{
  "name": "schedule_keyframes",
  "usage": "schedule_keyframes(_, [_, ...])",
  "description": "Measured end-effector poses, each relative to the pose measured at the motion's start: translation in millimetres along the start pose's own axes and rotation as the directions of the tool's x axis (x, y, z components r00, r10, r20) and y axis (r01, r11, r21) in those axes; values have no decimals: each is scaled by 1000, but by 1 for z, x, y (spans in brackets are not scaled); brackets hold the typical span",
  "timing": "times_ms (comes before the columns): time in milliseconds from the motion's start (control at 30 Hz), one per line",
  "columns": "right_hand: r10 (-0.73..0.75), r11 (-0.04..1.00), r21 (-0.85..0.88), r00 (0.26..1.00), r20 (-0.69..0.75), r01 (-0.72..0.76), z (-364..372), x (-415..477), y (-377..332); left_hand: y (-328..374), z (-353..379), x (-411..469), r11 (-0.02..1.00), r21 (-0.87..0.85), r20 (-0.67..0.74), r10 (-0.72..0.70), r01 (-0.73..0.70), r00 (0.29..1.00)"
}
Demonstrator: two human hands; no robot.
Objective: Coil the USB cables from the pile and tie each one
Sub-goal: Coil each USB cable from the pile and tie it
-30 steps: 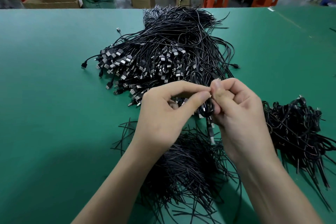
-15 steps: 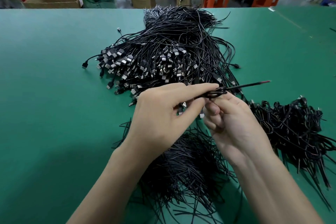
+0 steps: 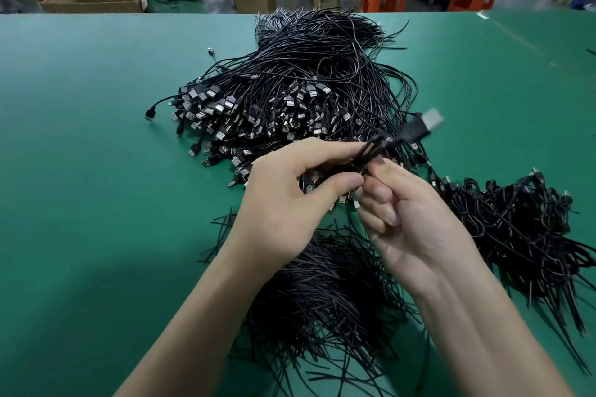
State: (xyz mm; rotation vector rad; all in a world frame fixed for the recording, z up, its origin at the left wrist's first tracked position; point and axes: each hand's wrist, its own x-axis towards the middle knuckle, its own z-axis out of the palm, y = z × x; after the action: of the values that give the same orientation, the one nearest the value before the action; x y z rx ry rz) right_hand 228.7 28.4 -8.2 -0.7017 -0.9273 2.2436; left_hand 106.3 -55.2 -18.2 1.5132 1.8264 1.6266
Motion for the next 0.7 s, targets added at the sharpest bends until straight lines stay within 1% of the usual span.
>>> schedule_keyframes(67, [50,996,68,999,2,-50,-1,0,0,0,-4,0,985,127,-7,116,-114,993])
schedule_keyframes(100, [62,995,75,998,-4,-61,-1,-1,-1,0,-7,1,966,200,-12,170,-165,985])
schedule_keyframes(167, [85,996,29,996,-33,-84,0,-1,-1,-1,-12,3,924,306,-14,244,-228,970])
schedule_keyframes(200, [90,996,0,995,-40,-90,0,-1,-1,-2,-13,3,919,308,4,257,-246,966])
schedule_keyframes(267, [59,997,-48,998,-36,-61,-1,0,0,-1,-14,1,940,235,64,237,-246,969])
schedule_keyframes(333, [-17,996,-86,1000,-17,16,-2,-1,1,1,-12,-1,968,147,81,192,-203,978])
schedule_keyframes(400, [-73,986,-149,997,-9,71,-2,-3,2,3,-10,-2,985,87,47,143,-147,989])
schedule_keyframes(500, [-114,969,-225,993,-22,106,0,-3,2,3,-9,-1,997,58,1,54,-54,999])
schedule_keyframes(600, [-128,979,-166,991,-41,120,0,-2,2,1,-6,-1,1000,17,-6,-23,23,1000])
schedule_keyframes(700, [-128,985,-123,991,-34,123,1,-1,4,-2,-4,0,989,-121,-35,-87,83,996])
